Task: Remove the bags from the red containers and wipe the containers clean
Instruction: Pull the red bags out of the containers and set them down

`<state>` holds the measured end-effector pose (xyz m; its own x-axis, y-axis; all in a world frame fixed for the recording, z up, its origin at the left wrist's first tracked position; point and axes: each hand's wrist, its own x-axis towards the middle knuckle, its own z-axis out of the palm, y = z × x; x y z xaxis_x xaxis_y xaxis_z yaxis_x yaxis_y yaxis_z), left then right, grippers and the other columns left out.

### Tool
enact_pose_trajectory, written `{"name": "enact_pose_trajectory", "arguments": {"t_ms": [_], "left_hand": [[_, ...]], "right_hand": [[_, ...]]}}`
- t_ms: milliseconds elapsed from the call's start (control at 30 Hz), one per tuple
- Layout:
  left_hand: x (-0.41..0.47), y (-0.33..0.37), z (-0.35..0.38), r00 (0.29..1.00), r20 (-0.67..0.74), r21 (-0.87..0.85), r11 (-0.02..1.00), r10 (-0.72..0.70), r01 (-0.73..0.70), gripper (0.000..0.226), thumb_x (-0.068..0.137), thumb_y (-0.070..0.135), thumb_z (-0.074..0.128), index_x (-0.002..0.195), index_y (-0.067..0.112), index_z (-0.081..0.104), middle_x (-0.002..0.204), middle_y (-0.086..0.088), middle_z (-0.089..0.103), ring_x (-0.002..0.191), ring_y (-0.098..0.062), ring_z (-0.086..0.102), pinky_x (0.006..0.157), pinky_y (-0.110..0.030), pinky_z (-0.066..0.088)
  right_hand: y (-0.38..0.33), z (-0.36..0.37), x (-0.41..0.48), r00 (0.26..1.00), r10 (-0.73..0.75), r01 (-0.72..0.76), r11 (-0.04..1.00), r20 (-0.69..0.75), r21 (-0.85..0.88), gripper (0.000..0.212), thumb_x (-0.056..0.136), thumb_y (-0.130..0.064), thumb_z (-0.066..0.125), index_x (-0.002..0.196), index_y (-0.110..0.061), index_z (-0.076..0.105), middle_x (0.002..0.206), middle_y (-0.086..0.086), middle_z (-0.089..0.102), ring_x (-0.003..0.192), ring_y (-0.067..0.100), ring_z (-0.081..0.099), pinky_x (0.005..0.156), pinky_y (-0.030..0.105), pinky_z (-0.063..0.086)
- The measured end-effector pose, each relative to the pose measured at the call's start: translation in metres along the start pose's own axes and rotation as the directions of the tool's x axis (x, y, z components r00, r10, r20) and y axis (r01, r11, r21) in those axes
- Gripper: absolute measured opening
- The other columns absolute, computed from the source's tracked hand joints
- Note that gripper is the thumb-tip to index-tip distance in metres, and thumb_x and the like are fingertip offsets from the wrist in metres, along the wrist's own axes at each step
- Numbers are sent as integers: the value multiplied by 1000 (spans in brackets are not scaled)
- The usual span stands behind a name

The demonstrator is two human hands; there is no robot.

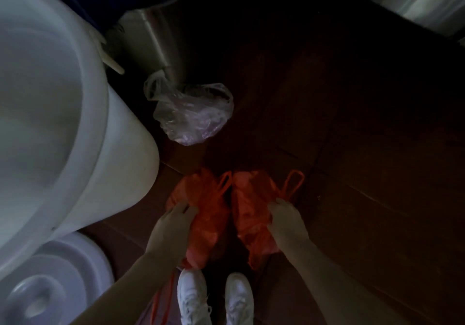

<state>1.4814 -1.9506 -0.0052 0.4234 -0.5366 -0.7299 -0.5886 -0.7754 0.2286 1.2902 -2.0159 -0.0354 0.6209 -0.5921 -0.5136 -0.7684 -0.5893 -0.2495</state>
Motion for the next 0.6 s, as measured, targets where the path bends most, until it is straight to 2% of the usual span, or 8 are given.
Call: {"name": "enact_pose_trajectory", "arguments": {"t_ms": [67, 133, 167, 200, 267, 333, 467, 600], "left_hand": [[-26, -1, -5, 1000, -16, 78, 997, 22, -20, 61, 104, 53, 19, 149, 16, 36, 152, -10, 40, 135, -22, 43, 111, -33, 32], [-79, -6, -29, 981, -109, 151, 978, 158, -140, 53, 107, 31, 34, 155, 13, 21, 160, -14, 22, 142, -24, 33, 113, -33, 31], [-107, -12, -39, 943, -189, 173, 955, 274, -243, 54, 100, 16, 52, 149, 4, 34, 154, -23, 31, 135, -33, 44, 106, -36, 42], [-140, -21, -51, 893, -285, 123, 938, 347, -325, 53, 82, 2, 71, 132, -1, 56, 136, -28, 51, 115, -40, 60, 90, -38, 54], [-198, -35, -80, 826, -419, 43, 918, 376, -395, 50, 51, -10, 84, 98, 5, 73, 105, -21, 67, 81, -37, 70, 64, -35, 56], [-236, -34, -105, 805, -449, 51, 910, 388, -411, 52, 47, -12, 82, 94, 9, 73, 103, -15, 68, 78, -32, 70, 64, -32, 55], [-290, -17, -162, 774, -510, -19, 894, 376, -447, 42, 64, -3, 75, 100, 18, 69, 95, 10, 57, 77, -16, 63, 65, -22, 44], [-359, -23, -242, 671, -658, 16, 897, 343, -442, 32, 64, 16, 61, 95, 15, 69, 87, -2, 62, 75, -29, 64, 62, -38, 53]], "right_hand": [[-6, -35, -25, 999, -46, 46, 999, 4, 29, 17, 88, -6, 58, 103, -12, 64, 110, 2, 57, 104, 22, 57, 90, 31, 47], [-16, -73, -53, 996, -90, 91, 995, -19, 43, 14, 83, -10, 68, 95, -15, 64, 106, -2, 56, 99, 18, 58, 88, 31, 50], [-21, -93, -68, 993, -108, 110, 992, -38, 57, 15, 81, -11, 72, 92, -17, 63, 102, -4, 56, 96, 15, 58, 86, 30, 50], [-25, -114, -83, 991, -119, 123, 990, -57, 74, 15, 79, -12, 74, 88, -18, 63, 100, -6, 56, 94, 13, 58, 85, 28, 50], [-34, -158, -109, 983, -145, 157, 983, -114, 96, 17, 77, -12, 76, 84, -20, 63, 97, -8, 55, 91, 10, 57, 84, 24, 50], [-45, -205, -136, 965, -187, 211, 970, -185, 117, 19, 74, -9, 78, 81, -20, 63, 95, -11, 55, 84, 5, 57, 80, 22, 51], [-79, -303, -179, 896, -315, 360, 928, -312, 99, 26, 63, -2, 82, 72, -17, 63, 84, -8, 56, 69, 4, 54, 66, 27, 53], [-141, -405, -209, 805, -451, 496, 868, -385, 19, 24, 64, -1, 79, 71, -18, 63, 83, -7, 54, 72, 8, 58, 69, 24, 48]]}}
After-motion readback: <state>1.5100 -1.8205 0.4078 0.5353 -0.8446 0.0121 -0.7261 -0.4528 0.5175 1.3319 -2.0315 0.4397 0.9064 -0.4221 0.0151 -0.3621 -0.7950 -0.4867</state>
